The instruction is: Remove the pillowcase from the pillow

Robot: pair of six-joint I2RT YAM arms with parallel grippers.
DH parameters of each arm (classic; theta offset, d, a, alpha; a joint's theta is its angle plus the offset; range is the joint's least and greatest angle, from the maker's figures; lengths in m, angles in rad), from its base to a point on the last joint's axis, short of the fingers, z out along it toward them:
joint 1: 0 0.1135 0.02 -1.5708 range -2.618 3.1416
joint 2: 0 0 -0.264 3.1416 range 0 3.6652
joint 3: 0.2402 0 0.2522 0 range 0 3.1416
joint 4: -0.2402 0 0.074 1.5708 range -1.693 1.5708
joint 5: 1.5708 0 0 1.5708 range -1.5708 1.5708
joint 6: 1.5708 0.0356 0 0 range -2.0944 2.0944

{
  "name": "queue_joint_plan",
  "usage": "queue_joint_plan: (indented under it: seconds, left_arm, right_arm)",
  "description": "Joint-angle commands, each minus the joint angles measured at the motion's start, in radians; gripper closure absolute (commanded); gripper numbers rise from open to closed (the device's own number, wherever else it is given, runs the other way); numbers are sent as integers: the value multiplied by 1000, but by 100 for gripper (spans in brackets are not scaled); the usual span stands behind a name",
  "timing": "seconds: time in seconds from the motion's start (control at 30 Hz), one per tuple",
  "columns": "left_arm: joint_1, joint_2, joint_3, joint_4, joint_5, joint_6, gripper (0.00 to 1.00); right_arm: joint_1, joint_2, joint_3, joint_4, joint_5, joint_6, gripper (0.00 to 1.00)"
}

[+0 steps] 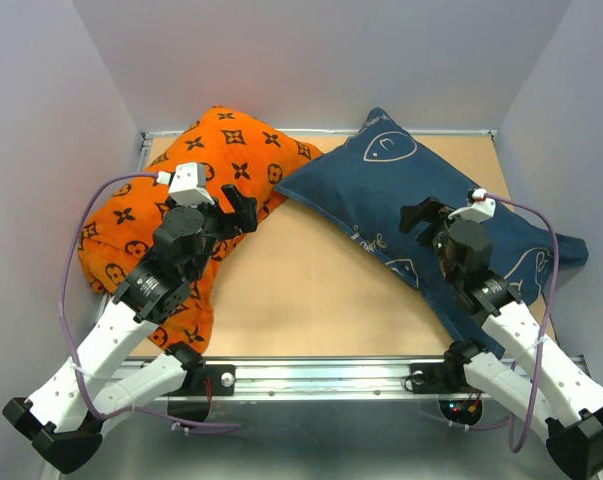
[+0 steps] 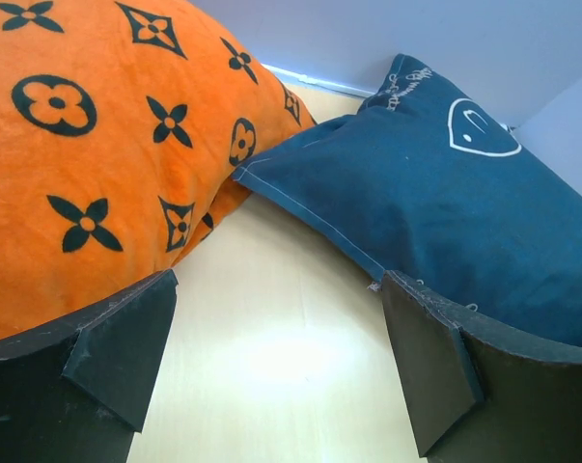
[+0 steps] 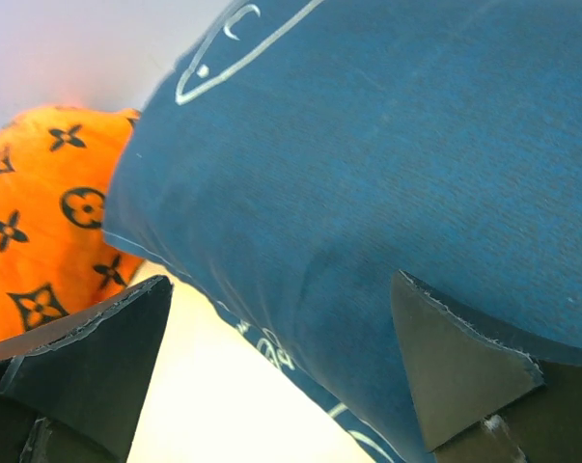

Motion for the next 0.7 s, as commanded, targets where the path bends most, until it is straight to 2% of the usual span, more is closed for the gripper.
queue_joint_plan:
  seconds: [0.0, 0.27, 0.33, 0.4, 0.5, 0.67]
  left_arm:
    - [1, 8, 6, 40, 0, 15, 1]
    - [1, 8, 3, 24, -48, 15, 1]
    - [1, 34, 24, -1, -58, 0, 1]
    - [1, 60, 35, -13, -53, -2, 1]
    - [1, 83, 49, -16, -49, -11, 1]
    - [3, 111, 29, -9, -9, -49, 1]
  right_arm:
    - [1, 1, 17, -37, 28, -32, 0]
    - [1, 55, 78, -82, 7, -62, 0]
    - [1, 151, 133, -95, -19, -71, 0]
    - [1, 301, 257, -122, -33, -91, 0]
    - [3, 444, 416, -189, -29, -114, 0]
    - [14, 647, 549, -209, 65, -154, 0]
